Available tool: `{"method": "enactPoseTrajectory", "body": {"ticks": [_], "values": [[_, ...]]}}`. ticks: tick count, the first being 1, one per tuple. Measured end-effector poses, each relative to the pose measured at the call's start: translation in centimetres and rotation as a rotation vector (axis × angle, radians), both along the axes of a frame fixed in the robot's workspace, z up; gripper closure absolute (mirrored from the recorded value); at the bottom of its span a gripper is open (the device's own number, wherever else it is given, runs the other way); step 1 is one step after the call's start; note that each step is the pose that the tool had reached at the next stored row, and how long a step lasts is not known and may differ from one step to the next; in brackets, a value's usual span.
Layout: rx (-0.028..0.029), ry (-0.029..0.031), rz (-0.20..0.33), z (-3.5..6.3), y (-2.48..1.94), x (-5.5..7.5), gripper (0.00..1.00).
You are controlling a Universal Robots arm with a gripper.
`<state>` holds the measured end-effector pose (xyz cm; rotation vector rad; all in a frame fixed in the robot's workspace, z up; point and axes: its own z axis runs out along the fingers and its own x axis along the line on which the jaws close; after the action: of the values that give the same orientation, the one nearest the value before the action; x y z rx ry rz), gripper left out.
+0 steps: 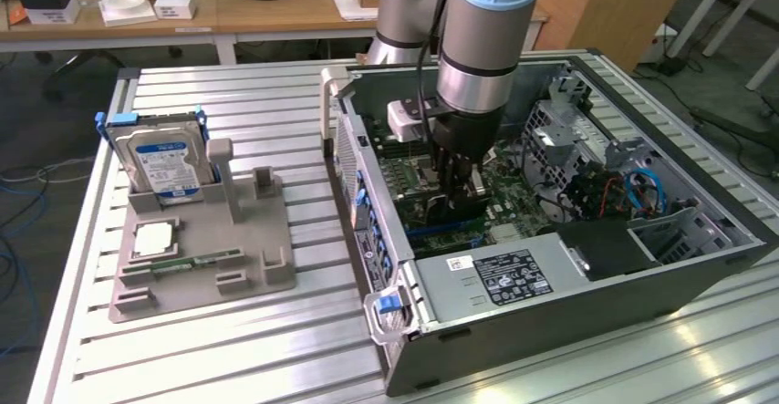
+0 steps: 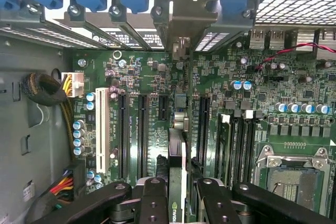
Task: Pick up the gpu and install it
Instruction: 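Insert the gpu into the slot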
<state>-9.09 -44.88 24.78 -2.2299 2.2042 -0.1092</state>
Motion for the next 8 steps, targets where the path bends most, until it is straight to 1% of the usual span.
{"method": "enactPoseTrajectory", "body": {"ticks": [3,8], "values": [[-0.0001,0.0001,0.000,0.01,0.00,0.00,0.74],[-0.0002,0.0002,0.000,-0.04,0.12,0.00,0.74]]}}
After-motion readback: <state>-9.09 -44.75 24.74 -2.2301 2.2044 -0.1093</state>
